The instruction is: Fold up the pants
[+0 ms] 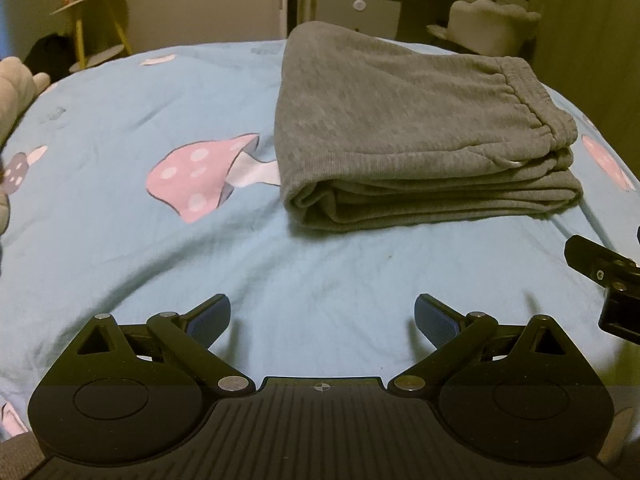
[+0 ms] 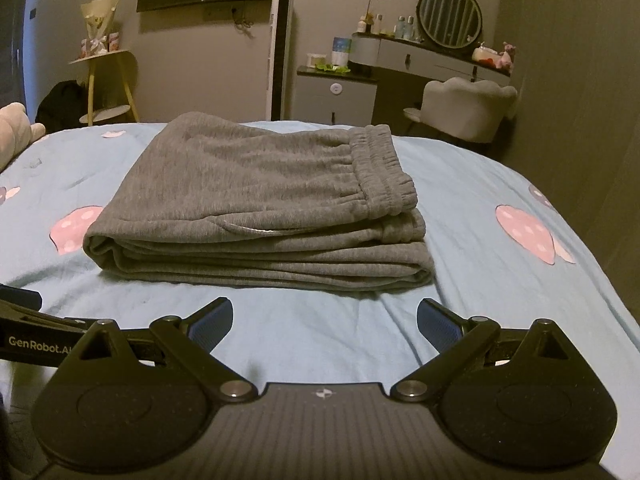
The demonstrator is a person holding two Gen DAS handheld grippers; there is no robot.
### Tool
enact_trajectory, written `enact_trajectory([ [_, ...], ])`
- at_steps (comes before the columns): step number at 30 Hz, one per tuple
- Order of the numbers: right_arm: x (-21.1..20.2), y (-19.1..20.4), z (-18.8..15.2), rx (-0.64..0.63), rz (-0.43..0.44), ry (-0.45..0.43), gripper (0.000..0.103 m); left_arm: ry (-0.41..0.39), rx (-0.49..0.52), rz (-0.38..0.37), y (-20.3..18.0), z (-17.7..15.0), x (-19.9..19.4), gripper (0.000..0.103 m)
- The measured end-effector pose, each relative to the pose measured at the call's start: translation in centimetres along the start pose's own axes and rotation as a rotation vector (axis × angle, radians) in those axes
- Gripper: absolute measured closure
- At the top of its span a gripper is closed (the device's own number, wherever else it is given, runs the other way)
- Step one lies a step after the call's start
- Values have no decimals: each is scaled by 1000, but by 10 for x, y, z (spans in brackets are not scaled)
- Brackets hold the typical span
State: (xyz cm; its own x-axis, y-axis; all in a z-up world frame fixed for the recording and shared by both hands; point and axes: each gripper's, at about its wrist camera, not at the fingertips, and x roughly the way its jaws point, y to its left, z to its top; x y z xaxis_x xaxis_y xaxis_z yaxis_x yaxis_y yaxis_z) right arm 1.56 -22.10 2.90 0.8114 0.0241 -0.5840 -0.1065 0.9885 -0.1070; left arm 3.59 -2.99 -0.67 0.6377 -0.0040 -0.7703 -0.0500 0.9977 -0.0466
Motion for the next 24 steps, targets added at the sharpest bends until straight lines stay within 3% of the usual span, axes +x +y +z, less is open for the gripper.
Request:
enact_trajectory([
  [24, -4, -3, -1, 33, 9, -5, 4, -5, 7, 2, -3, -1, -3, 2],
])
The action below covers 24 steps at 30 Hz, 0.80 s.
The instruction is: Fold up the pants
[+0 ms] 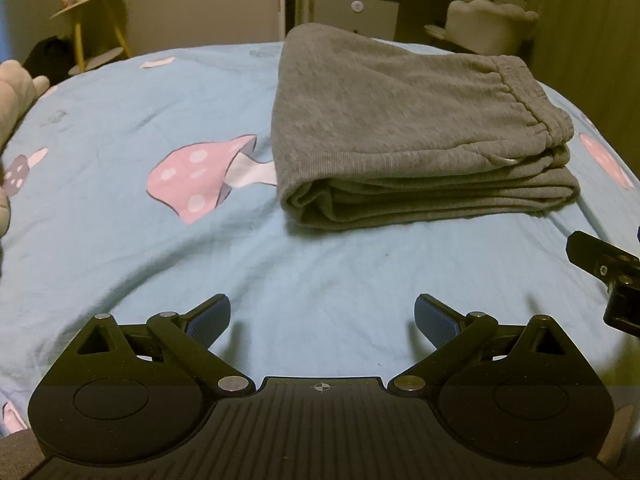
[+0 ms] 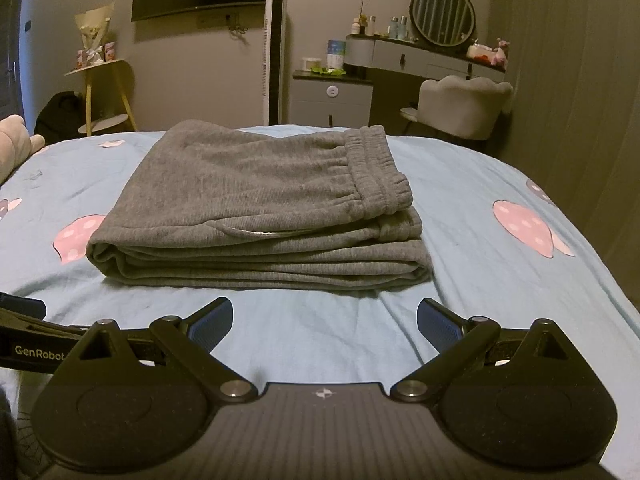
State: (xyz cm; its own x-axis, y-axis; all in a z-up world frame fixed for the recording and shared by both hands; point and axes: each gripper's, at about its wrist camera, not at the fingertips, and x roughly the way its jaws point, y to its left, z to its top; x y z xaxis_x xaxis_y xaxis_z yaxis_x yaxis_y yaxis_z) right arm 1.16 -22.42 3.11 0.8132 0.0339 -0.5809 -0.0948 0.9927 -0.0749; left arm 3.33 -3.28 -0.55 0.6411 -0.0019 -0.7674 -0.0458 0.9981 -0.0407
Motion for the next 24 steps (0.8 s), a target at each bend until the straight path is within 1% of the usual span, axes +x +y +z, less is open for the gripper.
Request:
enact_trajectory([
  [24, 2, 0, -1, 0, -3, 7, 4, -1, -10, -10, 1, -1, 0, 2],
])
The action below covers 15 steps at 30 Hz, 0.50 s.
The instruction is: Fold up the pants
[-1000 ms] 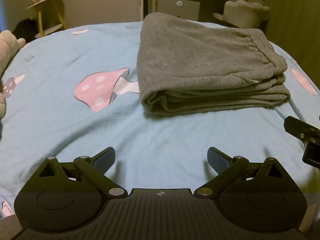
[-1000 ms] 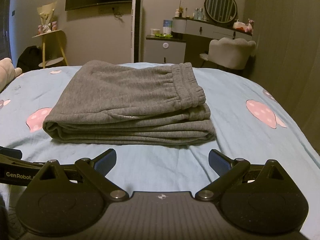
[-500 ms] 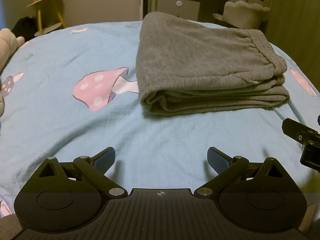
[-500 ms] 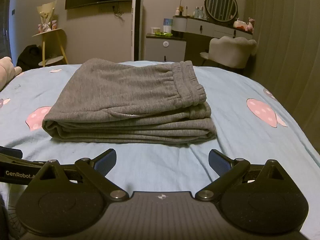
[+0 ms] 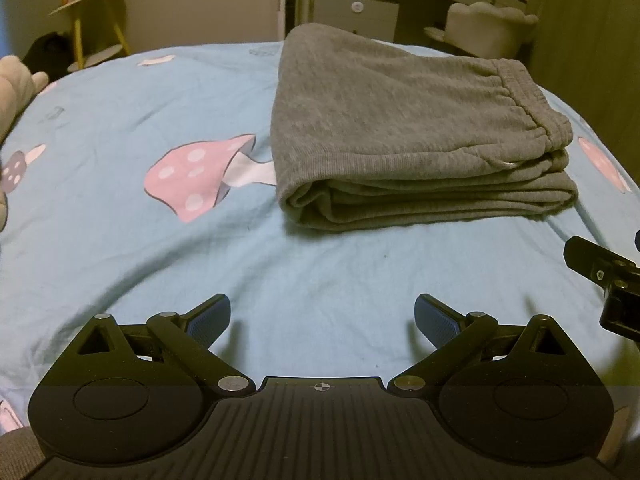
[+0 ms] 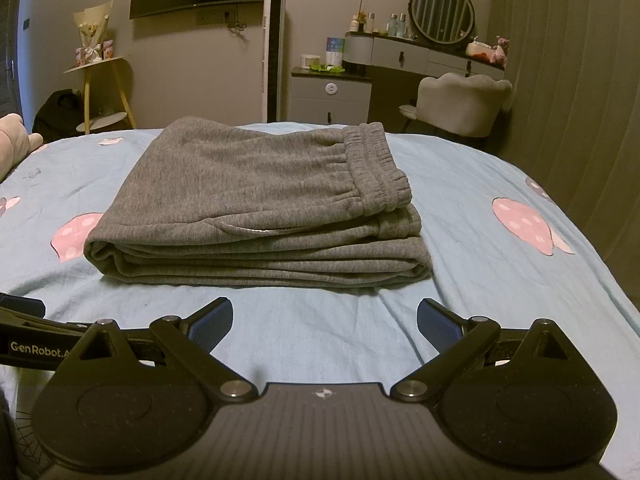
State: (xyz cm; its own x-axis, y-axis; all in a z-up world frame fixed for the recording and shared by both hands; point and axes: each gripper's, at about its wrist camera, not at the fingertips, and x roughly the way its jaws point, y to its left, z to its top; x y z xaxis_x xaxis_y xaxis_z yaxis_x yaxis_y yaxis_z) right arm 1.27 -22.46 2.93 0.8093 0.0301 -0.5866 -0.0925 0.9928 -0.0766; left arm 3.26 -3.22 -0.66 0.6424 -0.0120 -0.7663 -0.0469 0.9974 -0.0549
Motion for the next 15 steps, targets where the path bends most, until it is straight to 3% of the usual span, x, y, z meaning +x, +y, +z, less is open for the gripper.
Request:
enact_trajectory([
  [15, -1, 0, 0, 3, -1, -2, 4, -15, 8, -3, -1, 0, -2, 2],
])
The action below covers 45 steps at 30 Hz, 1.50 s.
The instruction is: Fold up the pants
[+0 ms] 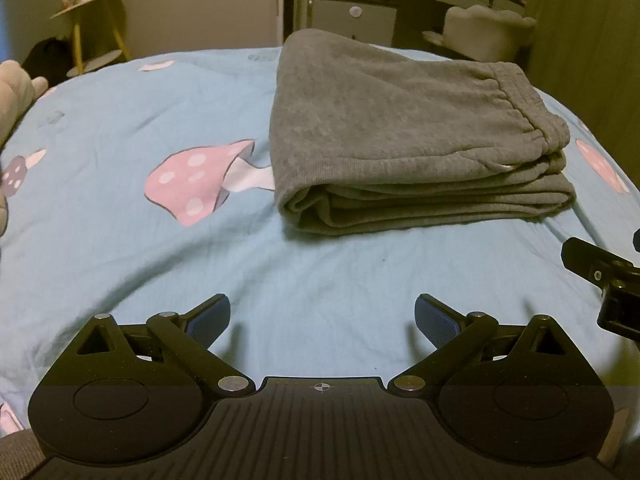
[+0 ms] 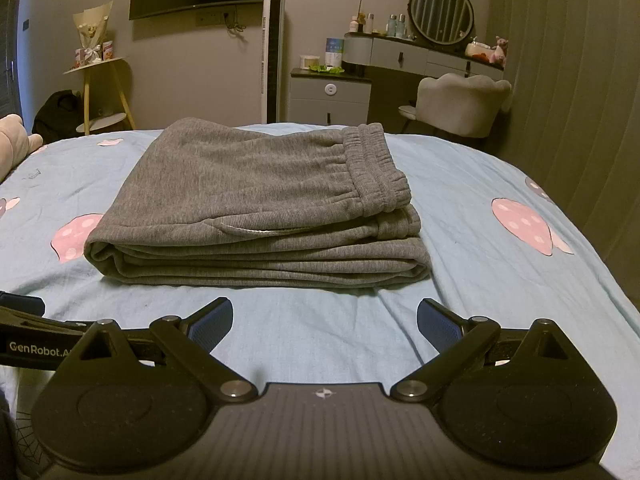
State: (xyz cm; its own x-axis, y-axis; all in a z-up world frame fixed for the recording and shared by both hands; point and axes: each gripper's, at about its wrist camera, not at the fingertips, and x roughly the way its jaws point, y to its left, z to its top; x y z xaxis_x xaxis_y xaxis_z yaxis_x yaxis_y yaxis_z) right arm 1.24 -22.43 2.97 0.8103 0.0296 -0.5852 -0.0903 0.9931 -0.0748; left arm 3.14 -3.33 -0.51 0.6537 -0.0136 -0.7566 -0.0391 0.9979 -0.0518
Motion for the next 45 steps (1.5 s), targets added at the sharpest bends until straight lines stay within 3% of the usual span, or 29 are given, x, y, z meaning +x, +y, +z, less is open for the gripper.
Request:
enact_trajectory([
  [10, 1, 1, 0, 4, -6, 7, 4, -4, -1, -29, 0, 0, -1, 1],
  [21, 0, 1, 0, 2, -9, 5, 4, -12, 67, -28, -9, -2, -1, 0],
  [30, 0, 1, 0, 1, -9, 5, 4, -6, 45, -75, -6, -3, -1, 0],
  [45, -1, 1, 0, 6, -10, 1, 4, -25, 85, -60, -13, -4, -3, 0],
])
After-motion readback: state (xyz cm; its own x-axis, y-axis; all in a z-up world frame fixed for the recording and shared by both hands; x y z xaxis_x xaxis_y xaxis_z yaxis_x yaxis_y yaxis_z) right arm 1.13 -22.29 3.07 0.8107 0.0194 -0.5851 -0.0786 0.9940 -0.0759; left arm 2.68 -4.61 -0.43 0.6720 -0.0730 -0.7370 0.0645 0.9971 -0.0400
